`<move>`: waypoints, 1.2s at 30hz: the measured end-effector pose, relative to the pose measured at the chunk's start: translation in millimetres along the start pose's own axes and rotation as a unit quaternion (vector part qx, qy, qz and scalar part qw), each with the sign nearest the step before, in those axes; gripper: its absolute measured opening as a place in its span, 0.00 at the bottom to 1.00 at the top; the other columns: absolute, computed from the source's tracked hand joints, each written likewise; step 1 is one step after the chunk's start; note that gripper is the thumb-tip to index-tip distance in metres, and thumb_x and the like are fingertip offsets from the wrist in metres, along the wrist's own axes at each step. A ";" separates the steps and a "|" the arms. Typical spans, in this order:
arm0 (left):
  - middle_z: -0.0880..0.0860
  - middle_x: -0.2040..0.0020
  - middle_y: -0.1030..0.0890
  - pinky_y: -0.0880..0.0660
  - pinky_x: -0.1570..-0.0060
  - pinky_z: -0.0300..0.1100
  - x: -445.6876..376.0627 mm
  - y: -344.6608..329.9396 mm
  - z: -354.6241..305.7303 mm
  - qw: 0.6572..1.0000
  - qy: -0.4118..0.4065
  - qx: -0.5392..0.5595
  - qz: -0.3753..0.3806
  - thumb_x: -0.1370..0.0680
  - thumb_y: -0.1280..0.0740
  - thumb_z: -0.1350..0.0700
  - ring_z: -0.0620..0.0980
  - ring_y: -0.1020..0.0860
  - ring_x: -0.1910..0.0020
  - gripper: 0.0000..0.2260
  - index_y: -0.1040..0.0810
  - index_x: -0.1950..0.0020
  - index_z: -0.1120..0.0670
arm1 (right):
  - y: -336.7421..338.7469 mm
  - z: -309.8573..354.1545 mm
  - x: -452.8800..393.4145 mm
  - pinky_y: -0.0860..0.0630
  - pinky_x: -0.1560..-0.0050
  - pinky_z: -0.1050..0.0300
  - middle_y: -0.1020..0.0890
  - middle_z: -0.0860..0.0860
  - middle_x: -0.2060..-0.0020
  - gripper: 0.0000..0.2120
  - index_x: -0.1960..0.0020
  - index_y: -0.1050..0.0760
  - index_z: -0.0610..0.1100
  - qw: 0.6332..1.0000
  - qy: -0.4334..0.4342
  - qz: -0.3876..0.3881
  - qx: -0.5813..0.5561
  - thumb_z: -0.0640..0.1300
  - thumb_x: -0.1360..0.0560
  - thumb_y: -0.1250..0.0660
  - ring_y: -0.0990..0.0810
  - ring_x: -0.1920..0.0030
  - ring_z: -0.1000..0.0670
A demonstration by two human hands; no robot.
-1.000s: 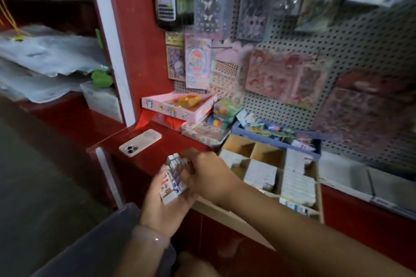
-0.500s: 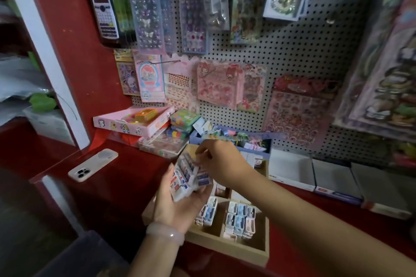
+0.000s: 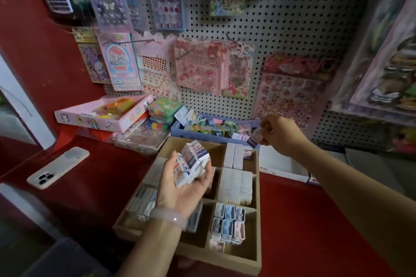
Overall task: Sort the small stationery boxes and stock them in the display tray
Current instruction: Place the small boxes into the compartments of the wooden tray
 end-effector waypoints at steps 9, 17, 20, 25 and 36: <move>0.59 0.49 0.19 0.19 0.60 0.49 -39.8 12.5 -5.4 0.998 0.043 -0.037 0.015 0.53 0.16 0.59 0.56 0.22 0.49 0.34 0.18 0.48 0.60 | -83.1 -40.3 -33.0 0.35 0.65 0.58 0.26 0.46 0.58 0.07 0.56 0.32 0.41 0.988 0.031 0.049 0.143 0.42 0.20 0.42 0.28 0.62 0.48; 0.59 0.51 0.18 0.20 0.61 0.48 -50.2 19.9 -1.1 0.993 0.084 -0.073 0.035 0.50 0.16 0.57 0.57 0.19 0.54 0.29 0.16 0.51 0.60 | -121.8 -60.4 -48.6 0.31 0.62 0.50 0.29 0.42 0.46 0.10 0.42 0.34 0.40 0.981 -0.003 0.028 0.193 0.36 0.23 0.40 0.22 0.54 0.38; 0.60 0.52 0.18 0.20 0.62 0.48 -51.6 22.9 2.6 0.993 0.088 -0.078 0.027 0.52 0.16 0.56 0.57 0.19 0.55 0.28 0.16 0.54 0.61 | -125.8 -62.5 -48.2 0.29 0.61 0.49 0.30 0.43 0.46 0.10 0.42 0.34 0.40 0.981 0.002 0.035 0.190 0.37 0.23 0.40 0.23 0.54 0.38; 0.61 0.53 0.18 0.20 0.64 0.48 -50.7 21.2 10.4 0.993 0.091 -0.076 0.024 0.53 0.16 0.57 0.57 0.20 0.55 0.28 0.16 0.55 0.62 | -80.8 -35.0 -55.2 0.30 0.64 0.53 0.25 0.41 0.58 0.11 0.61 0.31 0.41 0.994 0.017 -0.005 0.108 0.41 0.21 0.43 0.25 0.62 0.42; 0.62 0.50 0.19 0.19 0.62 0.47 -48.3 8.6 33.2 0.988 0.091 -0.118 0.049 0.46 0.17 0.53 0.57 0.18 0.56 0.27 0.17 0.50 0.62 | -81.9 32.2 -3.4 0.26 0.67 0.67 0.25 0.48 0.62 0.12 0.49 0.24 0.39 0.938 -0.051 0.269 -0.212 0.49 0.24 0.34 0.27 0.65 0.55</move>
Point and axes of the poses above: each hand's wrist, its own x-axis away from the middle knuckle, its own y-axis out of the back of the hand, z = x × y, the point moved 7 cm from there along -x, towards the middle knuckle
